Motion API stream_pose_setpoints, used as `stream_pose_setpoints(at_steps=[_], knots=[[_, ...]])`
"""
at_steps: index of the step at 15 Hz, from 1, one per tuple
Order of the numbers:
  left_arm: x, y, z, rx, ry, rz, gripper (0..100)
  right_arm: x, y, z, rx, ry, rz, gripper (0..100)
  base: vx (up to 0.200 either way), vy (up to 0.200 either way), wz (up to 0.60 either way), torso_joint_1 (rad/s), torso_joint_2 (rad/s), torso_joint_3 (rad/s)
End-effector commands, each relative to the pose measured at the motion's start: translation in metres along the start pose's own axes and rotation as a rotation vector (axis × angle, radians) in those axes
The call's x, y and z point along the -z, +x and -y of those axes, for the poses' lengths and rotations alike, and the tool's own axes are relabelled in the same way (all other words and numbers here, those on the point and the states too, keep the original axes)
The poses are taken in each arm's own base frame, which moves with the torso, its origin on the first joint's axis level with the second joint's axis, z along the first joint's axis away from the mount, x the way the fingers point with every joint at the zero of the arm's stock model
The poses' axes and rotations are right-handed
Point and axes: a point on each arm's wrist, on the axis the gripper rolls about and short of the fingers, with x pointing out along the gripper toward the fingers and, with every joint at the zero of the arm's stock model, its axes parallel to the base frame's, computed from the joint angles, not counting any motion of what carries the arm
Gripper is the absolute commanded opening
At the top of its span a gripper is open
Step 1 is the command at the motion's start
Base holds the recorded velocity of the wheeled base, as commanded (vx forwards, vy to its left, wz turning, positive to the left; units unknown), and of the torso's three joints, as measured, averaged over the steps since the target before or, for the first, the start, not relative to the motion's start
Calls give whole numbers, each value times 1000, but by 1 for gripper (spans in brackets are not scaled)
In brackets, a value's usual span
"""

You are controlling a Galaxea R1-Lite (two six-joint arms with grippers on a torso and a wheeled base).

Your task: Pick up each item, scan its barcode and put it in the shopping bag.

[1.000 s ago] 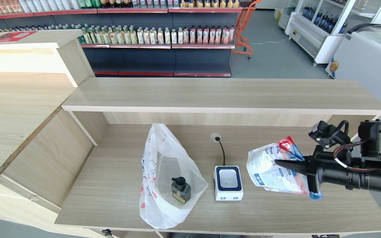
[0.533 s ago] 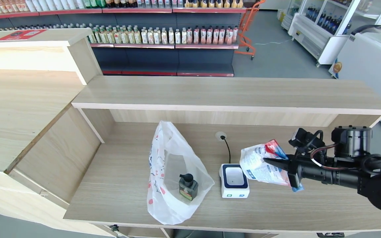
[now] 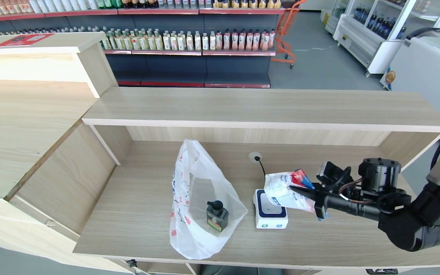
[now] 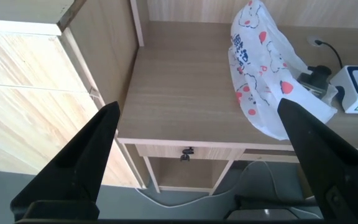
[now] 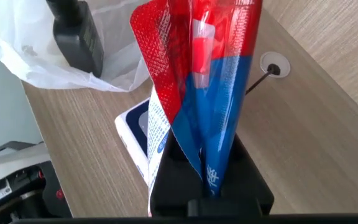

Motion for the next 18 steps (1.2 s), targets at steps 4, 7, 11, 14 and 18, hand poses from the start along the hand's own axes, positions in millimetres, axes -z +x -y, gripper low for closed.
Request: stream_pose_setpoints(at_steps=[4,7,11,14,18], knots=[[0,0,0,-2,0,1,100,25,21,-12,-38,-1,3,0,0,0,0,0,0,0],[0,0,0,0,0,1,100,28,27,-11,-30,-18,21,0,0,0,0,0,0,0],[0,0,0,0,0,1,100,28,34,-7,-14,-76,48,0,0,0,0,0,0,0],[0,0,0,0,0,1,100,22,40,2,10,-109,83,0,0,0,0,0,0,0],[0,0,0,-2,0,1,100,12,42,11,32,-134,113,0,0,0,0,0,0,0]])
